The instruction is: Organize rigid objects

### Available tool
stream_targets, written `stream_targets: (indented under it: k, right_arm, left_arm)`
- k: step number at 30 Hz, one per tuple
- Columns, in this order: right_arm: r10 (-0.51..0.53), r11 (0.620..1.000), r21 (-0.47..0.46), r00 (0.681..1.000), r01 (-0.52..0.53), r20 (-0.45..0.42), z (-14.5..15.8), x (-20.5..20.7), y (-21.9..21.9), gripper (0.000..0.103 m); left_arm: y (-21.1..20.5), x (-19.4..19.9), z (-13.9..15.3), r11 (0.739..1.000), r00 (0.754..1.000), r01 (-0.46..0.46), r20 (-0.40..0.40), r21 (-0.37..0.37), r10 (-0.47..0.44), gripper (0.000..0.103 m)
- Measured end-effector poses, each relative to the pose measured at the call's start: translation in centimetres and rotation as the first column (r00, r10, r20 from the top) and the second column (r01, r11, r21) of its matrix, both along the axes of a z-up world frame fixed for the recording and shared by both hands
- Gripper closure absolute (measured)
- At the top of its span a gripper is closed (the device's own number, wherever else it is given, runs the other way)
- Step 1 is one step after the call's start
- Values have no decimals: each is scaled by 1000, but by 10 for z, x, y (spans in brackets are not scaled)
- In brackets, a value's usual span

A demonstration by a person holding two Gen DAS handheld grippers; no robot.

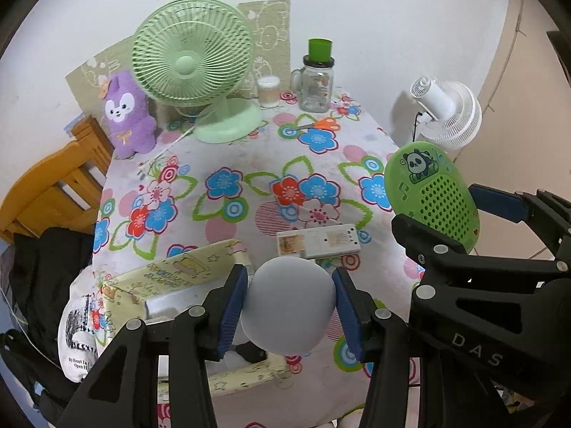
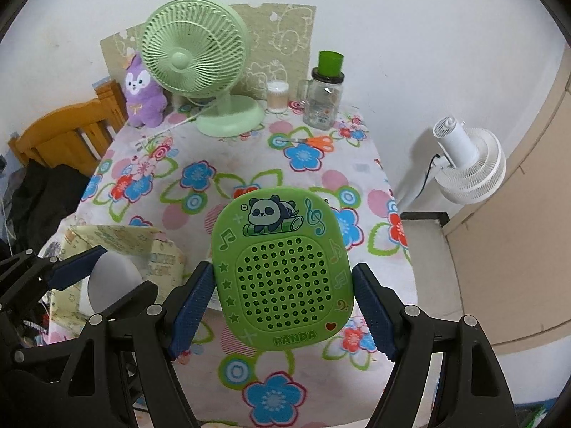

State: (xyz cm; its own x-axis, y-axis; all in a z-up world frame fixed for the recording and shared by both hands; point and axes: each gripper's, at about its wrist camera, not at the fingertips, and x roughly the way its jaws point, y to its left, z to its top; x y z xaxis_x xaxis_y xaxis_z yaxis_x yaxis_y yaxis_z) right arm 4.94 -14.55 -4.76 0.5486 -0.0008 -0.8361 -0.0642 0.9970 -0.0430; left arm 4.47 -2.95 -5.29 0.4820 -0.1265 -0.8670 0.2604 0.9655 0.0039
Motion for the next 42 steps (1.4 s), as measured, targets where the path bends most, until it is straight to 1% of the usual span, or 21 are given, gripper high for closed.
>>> stream_targets:
  k: [6, 12, 23, 30, 35, 39, 42]
  right_arm:
    - [17, 1000, 0, 1000, -17, -4, -3, -1, 28, 23]
    - [35, 999, 0, 999, -35, -23, -11, 0, 56, 23]
    - [56, 998, -1, 995, -57, -83, -31, 8, 96, 23]
    - [88, 996, -12, 989, -90, -120, -44, 16, 119, 23]
    - [126, 992, -12, 982, -129, -144, -52, 21, 137, 23]
    - [144, 989, -13, 974, -148, -174, -64, 26, 148, 23]
    - [151, 988, -13, 969, -156, -194, -73, 30, 154, 23]
  left_arm:
    - [27, -2, -3, 1000, 1000, -16, -5, -5, 16, 53]
    - [53, -1, -12, 1000, 999, -26, -24, 3, 26, 52]
    - [86, 4, -35, 1000, 997, -19, -70, 17, 20, 52]
    - [101, 10, -52, 1000, 993, -20, -115, 20, 22, 52]
    - [108, 13, -67, 999, 988, -13, -153, 37, 18, 52]
    - [112, 14, -79, 999, 982, -4, -191, 38, 11, 52]
    - [116, 15, -86, 1000, 975, -3, -220, 24, 8, 52]
